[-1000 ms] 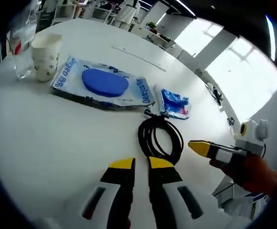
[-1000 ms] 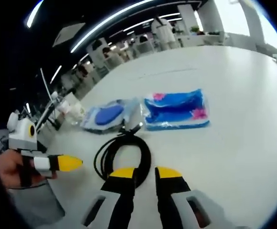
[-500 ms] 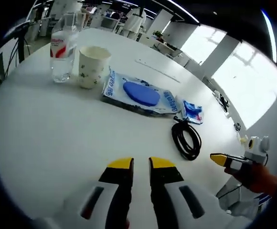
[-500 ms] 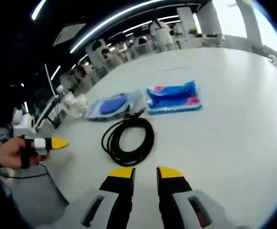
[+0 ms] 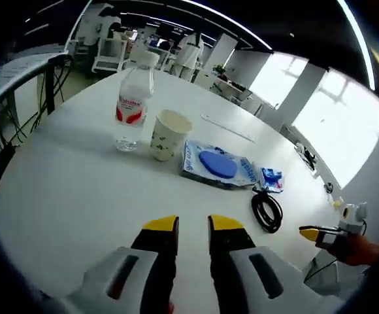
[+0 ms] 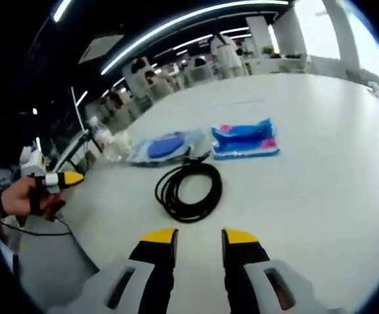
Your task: Arrange the tabletop items into an orderly group along one side of the table until the central work area is clear of visible clutter.
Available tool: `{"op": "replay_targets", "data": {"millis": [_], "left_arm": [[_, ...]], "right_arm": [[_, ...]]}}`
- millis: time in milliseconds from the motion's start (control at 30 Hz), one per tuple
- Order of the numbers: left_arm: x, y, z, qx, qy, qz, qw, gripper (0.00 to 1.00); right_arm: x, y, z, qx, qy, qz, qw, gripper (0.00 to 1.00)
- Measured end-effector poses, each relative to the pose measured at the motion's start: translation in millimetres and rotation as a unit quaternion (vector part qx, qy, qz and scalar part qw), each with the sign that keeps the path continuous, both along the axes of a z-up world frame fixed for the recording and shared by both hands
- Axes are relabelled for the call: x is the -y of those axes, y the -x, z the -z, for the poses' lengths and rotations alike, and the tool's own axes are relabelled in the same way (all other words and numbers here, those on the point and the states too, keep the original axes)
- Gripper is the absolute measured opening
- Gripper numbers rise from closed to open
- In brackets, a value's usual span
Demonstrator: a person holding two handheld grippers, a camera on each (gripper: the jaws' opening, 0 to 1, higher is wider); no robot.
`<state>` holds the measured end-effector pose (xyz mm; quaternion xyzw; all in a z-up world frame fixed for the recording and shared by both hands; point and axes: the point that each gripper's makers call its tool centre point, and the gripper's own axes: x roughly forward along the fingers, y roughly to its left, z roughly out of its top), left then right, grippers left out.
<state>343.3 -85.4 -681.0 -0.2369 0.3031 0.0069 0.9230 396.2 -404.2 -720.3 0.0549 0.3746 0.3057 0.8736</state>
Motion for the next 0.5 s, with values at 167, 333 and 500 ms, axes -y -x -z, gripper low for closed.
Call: {"op": "replay_targets", "data": {"millis": [167,333,500], "left_arm": [[-17.2,7.4,-12.3,0.012,-0.035,0.012,0.9992,0.18],[-26.5,14.5,-23.9,0.022,-0.082,0.045,0.9954,0.22],[-29.8,18.7,-36.6,0.039,-0.120,0.077,0.9891,0.34]], "right_arm": [[-5.7,-0.5,-13.4,0.011,0.005,-0.011,0.9999,0.30],[-16.9,-0.7,-31.5,0.041,0.020,-0.050,0.9977,0.38],[-27.3,4.0,-46.4,0.066,0.021,-0.077,0.9946,0.49]]}}
